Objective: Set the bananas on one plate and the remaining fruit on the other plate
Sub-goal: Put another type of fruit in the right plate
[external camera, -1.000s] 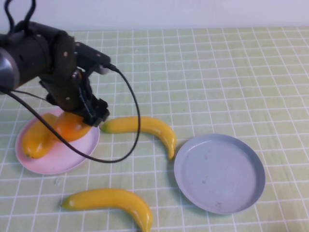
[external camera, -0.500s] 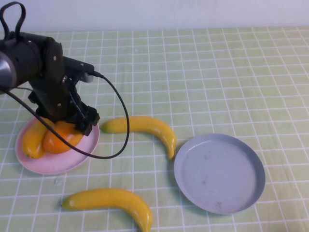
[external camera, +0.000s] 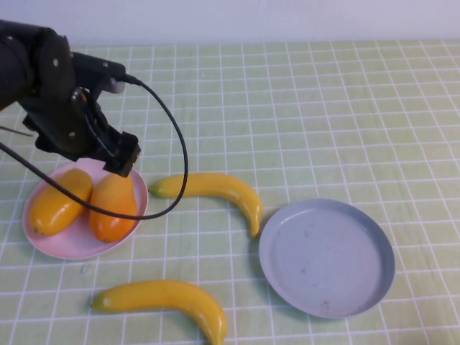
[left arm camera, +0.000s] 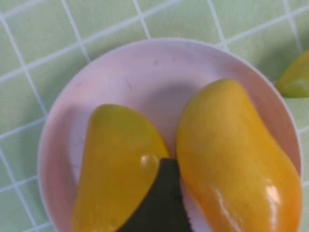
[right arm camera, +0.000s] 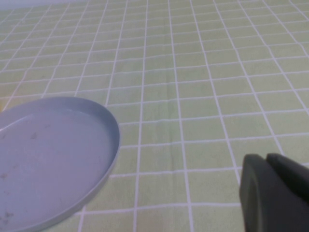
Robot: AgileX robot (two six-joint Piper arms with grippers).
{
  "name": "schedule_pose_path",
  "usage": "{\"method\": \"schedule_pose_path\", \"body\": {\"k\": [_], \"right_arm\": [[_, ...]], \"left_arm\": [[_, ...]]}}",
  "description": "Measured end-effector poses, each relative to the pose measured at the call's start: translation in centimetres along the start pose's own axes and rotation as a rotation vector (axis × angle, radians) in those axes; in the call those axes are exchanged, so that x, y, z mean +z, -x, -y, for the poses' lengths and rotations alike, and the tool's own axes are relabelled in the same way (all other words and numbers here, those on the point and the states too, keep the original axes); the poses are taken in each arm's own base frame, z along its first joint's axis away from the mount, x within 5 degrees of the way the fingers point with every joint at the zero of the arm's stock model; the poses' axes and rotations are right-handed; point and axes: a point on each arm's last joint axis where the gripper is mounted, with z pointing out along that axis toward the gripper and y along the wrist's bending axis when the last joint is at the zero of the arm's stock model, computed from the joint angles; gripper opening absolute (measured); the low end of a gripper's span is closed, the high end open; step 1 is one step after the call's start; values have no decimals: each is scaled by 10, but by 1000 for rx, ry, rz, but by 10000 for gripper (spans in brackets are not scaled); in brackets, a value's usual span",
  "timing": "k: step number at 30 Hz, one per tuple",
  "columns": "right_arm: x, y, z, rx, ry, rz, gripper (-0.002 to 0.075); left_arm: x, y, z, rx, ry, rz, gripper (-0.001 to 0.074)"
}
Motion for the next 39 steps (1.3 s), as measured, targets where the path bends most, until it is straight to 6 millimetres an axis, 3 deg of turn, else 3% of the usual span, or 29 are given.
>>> {"method": "schedule_pose_path", "body": {"k": [2,5,7,10,14,16,22,31,35,39], "right_arm": [[0,0,0,0,0,0,-16],[0,0,0,0,0,0,-15],[0,0,0,0,0,0,-16],[0,0,0,0,0,0,-15],[0,0,0,0,0,0,-16],[0,0,0,0,0,0,-15],[0,0,0,0,0,0,-16],[0,0,0,0,0,0,-16],[0,0,0,0,0,0,-15],[0,0,0,0,0,0,-16]], "left_arm": [[-19,-1,-1,-4,6,41,554],[-46,-7,-2,-8,12,73,270],[-63,-12,-2,-6,15,90,127],[-91,-23,-1,-12,14,140,38],[-133,-52,5,-41,-13,321,7],[-144,-71,9,-59,-32,402,3],[-171,-153,21,-88,-26,688,0],[-153,-261,35,-79,26,931,0],[-148,-291,38,-64,61,1012,0],[-136,-307,41,-61,70,1046,0]]}}
